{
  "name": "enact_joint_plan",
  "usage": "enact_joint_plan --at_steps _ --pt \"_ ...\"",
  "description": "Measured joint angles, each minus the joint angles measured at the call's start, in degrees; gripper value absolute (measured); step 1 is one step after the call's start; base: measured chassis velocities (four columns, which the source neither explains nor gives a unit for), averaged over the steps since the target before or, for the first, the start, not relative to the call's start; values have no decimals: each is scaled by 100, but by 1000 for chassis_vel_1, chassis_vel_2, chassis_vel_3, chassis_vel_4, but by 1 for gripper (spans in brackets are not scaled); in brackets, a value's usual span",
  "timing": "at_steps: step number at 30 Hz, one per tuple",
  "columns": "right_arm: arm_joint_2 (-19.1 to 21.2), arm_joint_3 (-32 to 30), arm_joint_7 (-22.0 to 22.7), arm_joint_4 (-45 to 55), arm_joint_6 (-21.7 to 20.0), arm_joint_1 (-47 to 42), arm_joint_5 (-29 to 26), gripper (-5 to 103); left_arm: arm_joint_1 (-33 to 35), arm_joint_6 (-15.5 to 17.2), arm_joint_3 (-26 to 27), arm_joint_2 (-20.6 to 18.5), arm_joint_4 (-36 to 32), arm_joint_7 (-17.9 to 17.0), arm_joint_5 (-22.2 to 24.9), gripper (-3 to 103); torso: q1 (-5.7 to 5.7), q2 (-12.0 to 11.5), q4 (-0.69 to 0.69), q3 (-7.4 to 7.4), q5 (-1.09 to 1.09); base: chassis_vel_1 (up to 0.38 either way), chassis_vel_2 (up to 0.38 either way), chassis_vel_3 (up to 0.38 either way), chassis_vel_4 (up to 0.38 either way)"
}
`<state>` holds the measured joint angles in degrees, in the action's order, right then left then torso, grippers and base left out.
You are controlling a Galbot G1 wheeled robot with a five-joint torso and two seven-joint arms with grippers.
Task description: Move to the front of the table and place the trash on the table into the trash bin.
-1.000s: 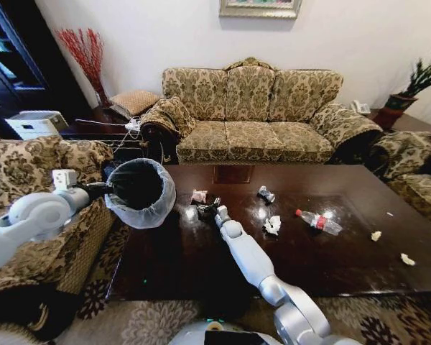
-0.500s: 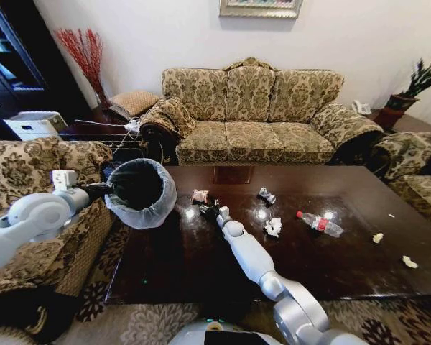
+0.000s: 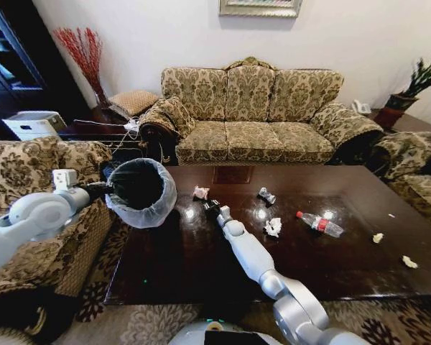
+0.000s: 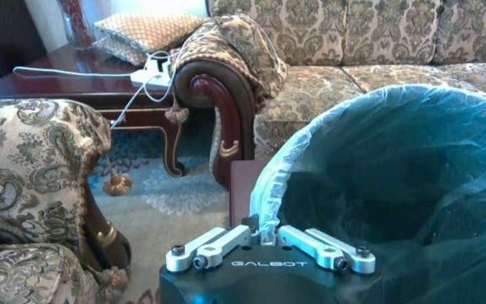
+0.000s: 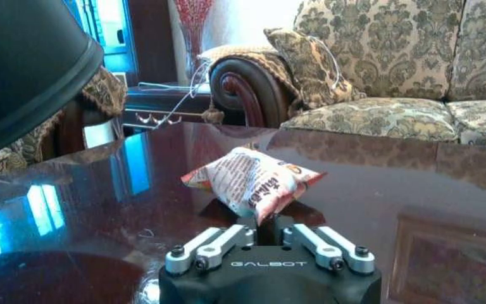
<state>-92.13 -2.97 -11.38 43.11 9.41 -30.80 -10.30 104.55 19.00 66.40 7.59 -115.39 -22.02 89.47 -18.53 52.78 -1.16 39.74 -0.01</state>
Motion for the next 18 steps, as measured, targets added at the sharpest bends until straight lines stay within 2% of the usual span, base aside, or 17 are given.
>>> enact_joint_plan --at_steps 1,3,4,15,18 --pt "0 -2 0 2 0 0 0 4 0 -1 0 6 -5 -1 0 0 0 0 0 0 0 0 0 0 0" --pt "0 -2 0 4 0 0 0 4 0 -1 0 8 -8 -2 0 0 0 0 0 0 0 0 0 0 0" --pt "0 -3 0 13 0 -3 1 1 1 -1 0 14 -12 -2 1 0 0 0 0 0 0 0 0 0 0" --pt "0 -2 19 279 -8 -167 4 0 3 -2 3 39 -12 -7 1 0 0 0 0 0 2 0 0 0 0" --pt "0 30 98 667 -29 -334 48 0 3 -2 6 43 -11 -6 1 0 0 0 -1 0 2 0 0 0 0"
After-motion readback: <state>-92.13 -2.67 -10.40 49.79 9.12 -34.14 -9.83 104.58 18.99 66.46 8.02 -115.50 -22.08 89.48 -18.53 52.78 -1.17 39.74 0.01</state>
